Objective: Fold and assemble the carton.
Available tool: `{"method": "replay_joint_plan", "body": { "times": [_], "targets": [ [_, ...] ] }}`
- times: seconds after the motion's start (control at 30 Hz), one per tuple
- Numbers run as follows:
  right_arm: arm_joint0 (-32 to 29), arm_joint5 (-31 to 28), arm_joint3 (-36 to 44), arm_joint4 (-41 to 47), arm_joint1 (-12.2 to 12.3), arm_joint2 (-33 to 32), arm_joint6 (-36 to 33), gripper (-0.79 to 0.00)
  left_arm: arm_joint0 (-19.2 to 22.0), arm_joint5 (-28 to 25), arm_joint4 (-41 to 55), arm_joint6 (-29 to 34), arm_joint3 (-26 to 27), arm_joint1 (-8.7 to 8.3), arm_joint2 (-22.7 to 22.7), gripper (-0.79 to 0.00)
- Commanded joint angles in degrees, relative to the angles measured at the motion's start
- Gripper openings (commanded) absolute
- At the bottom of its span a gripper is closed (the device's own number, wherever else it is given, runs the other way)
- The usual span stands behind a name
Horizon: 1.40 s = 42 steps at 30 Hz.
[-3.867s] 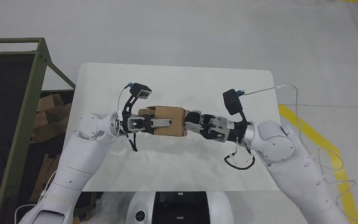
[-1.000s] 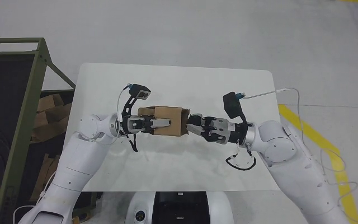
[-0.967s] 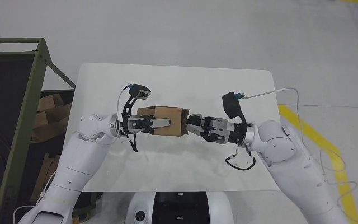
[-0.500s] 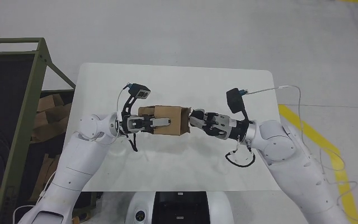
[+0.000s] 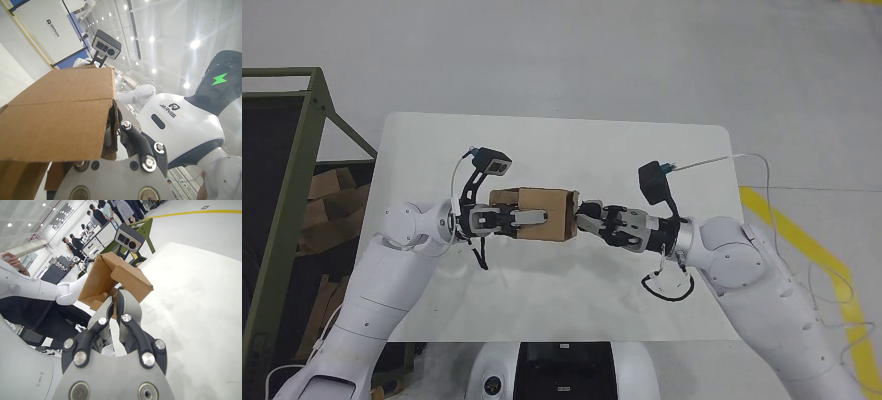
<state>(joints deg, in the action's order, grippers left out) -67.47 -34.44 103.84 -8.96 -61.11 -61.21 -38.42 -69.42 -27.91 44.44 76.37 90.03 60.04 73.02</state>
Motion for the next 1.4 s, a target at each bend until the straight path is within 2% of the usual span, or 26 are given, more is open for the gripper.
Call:
{"method": "replay_joint_plan", "body": {
  "times": [0.0, 0.43, 1.37],
  "targets": [
    [0.74, 0.12, -0.18, -0.06, -0.19, 0.93, -0.26, -0.748, 0.05, 0.04, -0.02, 0.04, -0.04, 0.0, -0.03, -0.785],
    [4.82, 1.11, -1.88, -1.04, -1.39, 5.18, 0.09, -0.773, 0.61, 0.22, 0.07, 0.22, -0.6, 0.1, -0.66, -0.785],
    [7.01, 1.51, -2.48, -2.26, -2.47, 7.5, 0.8, -0.785, 0.75, 0.21, 0.29, 0.21, -0.83, 0.17, -0.97, -0.785]
  ]
}}
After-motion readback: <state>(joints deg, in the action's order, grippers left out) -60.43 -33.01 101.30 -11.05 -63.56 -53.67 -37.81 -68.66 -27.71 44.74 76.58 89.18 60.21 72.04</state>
